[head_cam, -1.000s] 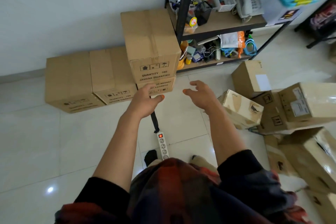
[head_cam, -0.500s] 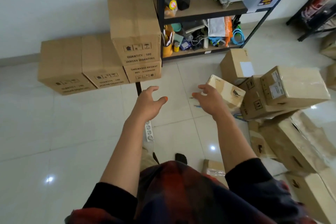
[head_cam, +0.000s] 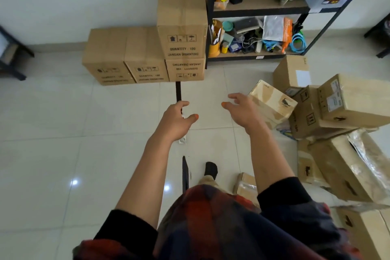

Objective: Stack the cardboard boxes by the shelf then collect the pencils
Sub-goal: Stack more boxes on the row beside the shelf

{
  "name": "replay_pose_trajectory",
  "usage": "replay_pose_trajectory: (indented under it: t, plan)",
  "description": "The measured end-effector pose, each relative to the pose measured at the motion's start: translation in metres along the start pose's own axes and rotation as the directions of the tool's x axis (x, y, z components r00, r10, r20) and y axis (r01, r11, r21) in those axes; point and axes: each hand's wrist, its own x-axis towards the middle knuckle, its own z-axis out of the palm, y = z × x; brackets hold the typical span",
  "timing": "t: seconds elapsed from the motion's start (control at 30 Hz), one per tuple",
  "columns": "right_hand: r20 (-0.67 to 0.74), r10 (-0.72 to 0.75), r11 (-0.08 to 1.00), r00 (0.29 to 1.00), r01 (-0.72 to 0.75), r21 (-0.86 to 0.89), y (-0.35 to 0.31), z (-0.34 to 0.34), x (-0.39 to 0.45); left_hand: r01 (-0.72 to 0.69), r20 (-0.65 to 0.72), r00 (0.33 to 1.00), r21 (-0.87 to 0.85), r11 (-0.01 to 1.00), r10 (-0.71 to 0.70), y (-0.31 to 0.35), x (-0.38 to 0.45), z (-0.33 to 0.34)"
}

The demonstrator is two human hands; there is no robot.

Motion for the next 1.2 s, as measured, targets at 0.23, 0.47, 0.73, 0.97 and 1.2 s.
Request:
replay_pose_trajectory:
  t: [0.23,0.47,0.73,0.97,1.2]
  plan:
    - [0.076,-0.052,0.998,0.996,0.054,-0.035,0.042,0.009,-0.091,0.060,-0.018,0.998,-0.025,0.998,-0.061,-0.043,-0.089,0.038]
    - [0.039,-0.027,0.996,0.999,0.030,-0.082,0.078,-0.020,-0.131,-0.017,0.031,0.999,-0.023,1.000,0.018,-0.029,-0.118,0.075]
    - [0.041,-0.032,0.995,0.999,0.036,-0.096,0.111,-0.057,-0.145,-0.021,0.020,1.000,-0.024,0.999,0.021,-0.010,-0.129,0.110]
    - [0.098,-0.029,0.985,0.995,0.045,-0.165,0.165,-0.116,-0.162,0.030,-0.018,0.999,-0.079,0.996,-0.031,0.019,-0.158,0.190]
    - [0.109,0.041,0.992,0.993,-0.028,-0.119,0.210,-0.142,-0.157,0.056,0.092,0.995,-0.081,0.995,-0.048,0.028,-0.178,0.259]
